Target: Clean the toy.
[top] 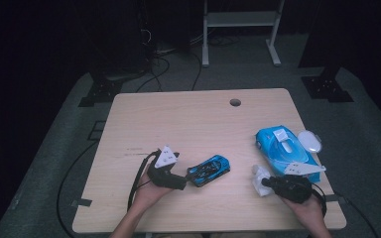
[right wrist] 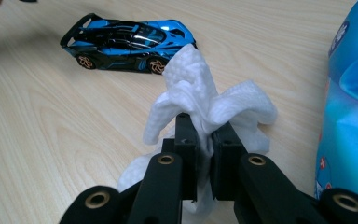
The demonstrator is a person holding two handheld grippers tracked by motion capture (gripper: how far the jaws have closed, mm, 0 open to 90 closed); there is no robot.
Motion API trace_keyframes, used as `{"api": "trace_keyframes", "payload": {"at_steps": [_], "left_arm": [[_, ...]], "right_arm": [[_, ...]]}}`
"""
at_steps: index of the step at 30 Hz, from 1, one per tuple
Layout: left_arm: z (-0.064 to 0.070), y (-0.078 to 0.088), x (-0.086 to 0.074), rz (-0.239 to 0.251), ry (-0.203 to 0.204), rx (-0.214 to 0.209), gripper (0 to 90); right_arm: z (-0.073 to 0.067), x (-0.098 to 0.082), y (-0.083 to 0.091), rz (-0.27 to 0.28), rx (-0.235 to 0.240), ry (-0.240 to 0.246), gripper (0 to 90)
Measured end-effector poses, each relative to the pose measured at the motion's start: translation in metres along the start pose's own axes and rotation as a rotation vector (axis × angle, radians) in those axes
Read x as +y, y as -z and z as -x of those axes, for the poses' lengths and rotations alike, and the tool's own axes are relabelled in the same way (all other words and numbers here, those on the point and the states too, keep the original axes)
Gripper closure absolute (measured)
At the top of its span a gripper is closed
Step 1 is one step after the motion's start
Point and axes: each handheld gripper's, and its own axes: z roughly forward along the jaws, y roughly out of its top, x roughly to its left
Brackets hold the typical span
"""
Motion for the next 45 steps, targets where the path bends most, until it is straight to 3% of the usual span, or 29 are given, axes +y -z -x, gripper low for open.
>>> {"api": "trace_keyframes", "payload": {"at_steps": [16,18,27,29,32,33,39,45], "left_arm": [[-0.014,0.039,-0.026,0.012,0.047,0.066,9.3],[-0.019,0.047,-0.033,0.017,0.064,0.092,9.3],[-0.03,0.06,-0.051,0.012,0.112,0.132,9.3],[-0.032,0.063,-0.055,0.015,0.126,0.138,9.3],[-0.033,0.066,-0.057,0.024,0.134,0.143,9.3],[-0.032,0.066,-0.058,0.022,0.133,0.144,9.3],[-0.033,0.066,-0.059,0.023,0.128,0.146,9.3],[-0.032,0.068,-0.06,0.036,0.144,0.149,8.9]], "right_arm": [[0.003,-0.005,0.001,-0.014,-0.021,-0.02,82.6],[0.003,-0.006,0.001,-0.019,-0.024,-0.019,82.3],[0.004,-0.007,0.0,-0.02,-0.026,-0.021,76.5],[0.004,-0.008,0.002,-0.018,-0.025,-0.024,70.7],[0.003,-0.008,0.005,-0.002,-0.022,-0.029,49.8],[0.003,-0.007,0.007,0.002,-0.015,-0.03,46.6],[0.0,-0.013,0.023,0.047,-0.009,-0.009,40.6],[0.004,-0.02,0.038,0.074,-0.016,-0.03,39.1]]}}
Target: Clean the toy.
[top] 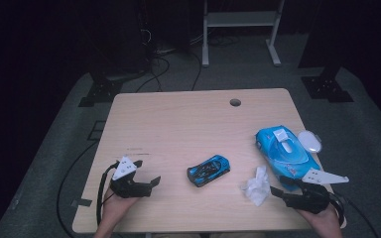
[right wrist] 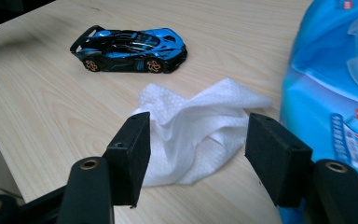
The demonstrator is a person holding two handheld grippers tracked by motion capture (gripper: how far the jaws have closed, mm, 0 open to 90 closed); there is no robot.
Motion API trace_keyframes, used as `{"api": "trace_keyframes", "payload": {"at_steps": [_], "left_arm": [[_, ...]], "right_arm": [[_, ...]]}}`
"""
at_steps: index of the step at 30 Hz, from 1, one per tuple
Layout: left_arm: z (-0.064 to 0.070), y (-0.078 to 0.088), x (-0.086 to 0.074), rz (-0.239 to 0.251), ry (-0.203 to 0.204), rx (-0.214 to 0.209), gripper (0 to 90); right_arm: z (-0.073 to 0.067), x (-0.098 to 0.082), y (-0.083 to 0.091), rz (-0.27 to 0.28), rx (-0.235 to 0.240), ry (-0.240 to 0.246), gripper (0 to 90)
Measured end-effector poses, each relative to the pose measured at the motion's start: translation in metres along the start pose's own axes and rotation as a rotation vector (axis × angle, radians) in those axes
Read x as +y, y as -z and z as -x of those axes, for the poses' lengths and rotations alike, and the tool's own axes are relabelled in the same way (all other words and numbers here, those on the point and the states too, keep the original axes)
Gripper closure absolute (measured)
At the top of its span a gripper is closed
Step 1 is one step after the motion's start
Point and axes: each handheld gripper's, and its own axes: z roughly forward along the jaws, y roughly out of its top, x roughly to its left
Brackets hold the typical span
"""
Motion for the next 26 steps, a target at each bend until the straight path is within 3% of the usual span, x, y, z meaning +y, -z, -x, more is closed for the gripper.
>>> {"api": "trace_keyframes", "payload": {"at_steps": [11,17,26], "left_arm": [[0.0,0.01,-0.009,-0.01,0.002,0.017,8.4],[0.002,0.016,-0.02,-0.042,0.002,0.031,8.4],[0.005,0.018,-0.016,-0.014,-0.004,0.036,7.7]], "right_arm": [[0.005,-0.01,0.012,0.015,-0.015,-0.008,37.3],[0.01,-0.016,0.02,0.034,-0.024,-0.025,36.1],[0.015,-0.021,0.025,0.071,-0.03,-0.057,34.0]]}}
